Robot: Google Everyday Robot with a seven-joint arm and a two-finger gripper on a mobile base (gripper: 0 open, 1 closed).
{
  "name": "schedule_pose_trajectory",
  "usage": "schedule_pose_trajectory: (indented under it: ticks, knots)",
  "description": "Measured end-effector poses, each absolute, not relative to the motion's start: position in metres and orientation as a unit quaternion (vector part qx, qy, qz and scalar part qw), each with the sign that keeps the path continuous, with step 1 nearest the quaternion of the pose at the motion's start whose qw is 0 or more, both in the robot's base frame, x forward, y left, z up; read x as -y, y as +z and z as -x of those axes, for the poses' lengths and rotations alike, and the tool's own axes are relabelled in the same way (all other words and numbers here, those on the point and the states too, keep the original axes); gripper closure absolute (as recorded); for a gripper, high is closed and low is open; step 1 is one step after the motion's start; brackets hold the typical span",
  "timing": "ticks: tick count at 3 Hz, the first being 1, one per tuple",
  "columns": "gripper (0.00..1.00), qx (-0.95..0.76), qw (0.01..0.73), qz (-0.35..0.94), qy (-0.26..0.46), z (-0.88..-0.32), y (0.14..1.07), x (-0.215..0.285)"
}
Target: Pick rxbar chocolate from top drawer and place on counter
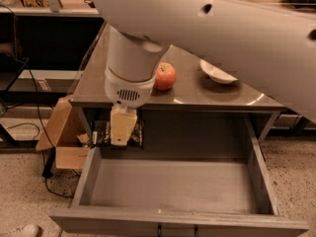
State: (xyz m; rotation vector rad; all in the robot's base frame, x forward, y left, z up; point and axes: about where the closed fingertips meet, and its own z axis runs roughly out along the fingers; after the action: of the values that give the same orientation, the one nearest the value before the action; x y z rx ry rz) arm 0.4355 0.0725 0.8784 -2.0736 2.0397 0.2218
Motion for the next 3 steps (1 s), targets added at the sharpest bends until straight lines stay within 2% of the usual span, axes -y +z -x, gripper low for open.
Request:
schedule_pose_trajectory:
  ticks: [1,2,3]
  knots:
    - [1.0,-0.676,0.115,0.723,0.082,-0.475,0.867,-0.114]
    - [1.0,-0.676,0.115,0.723,0.082,-0.475,0.867,-0.114]
    - [1.0,-0.697,0.107,0.705,0.075,-0.498,0.878,-0.107]
